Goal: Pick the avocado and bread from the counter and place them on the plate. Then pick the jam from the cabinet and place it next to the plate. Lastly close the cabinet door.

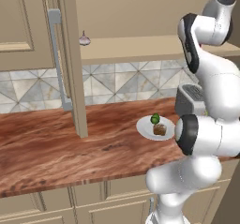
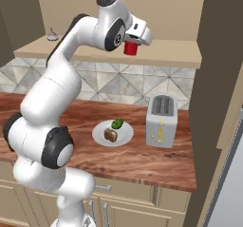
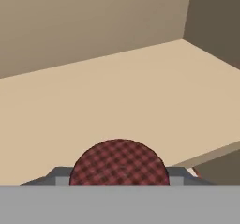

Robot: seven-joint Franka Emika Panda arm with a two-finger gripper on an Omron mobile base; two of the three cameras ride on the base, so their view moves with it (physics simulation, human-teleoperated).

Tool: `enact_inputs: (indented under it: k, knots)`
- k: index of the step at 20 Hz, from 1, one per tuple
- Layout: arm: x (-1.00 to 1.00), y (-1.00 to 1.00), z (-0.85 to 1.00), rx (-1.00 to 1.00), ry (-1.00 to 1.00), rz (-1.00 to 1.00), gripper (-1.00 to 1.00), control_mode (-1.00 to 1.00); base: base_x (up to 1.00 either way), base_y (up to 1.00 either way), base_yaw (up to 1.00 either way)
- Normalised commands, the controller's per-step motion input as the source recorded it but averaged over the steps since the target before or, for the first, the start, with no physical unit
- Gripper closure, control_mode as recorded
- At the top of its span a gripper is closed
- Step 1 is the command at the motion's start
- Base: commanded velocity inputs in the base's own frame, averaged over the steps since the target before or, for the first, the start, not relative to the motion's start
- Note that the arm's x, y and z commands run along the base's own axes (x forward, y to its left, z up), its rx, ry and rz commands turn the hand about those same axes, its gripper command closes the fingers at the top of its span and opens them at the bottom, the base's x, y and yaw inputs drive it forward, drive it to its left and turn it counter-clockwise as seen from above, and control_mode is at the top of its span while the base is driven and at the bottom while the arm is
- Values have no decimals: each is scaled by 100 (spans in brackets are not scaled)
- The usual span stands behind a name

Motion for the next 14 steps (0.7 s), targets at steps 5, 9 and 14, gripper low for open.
enact_inputs:
  k: [5,9,14]
  knots:
    - [-100,85,0,0,0,-13,100,-100,0,0,0]
    - [-100,86,0,-1,-1,-13,100,-100,0,0,0]
    - [-91,73,-5,-3,-3,-19,100,-100,0,0,0]
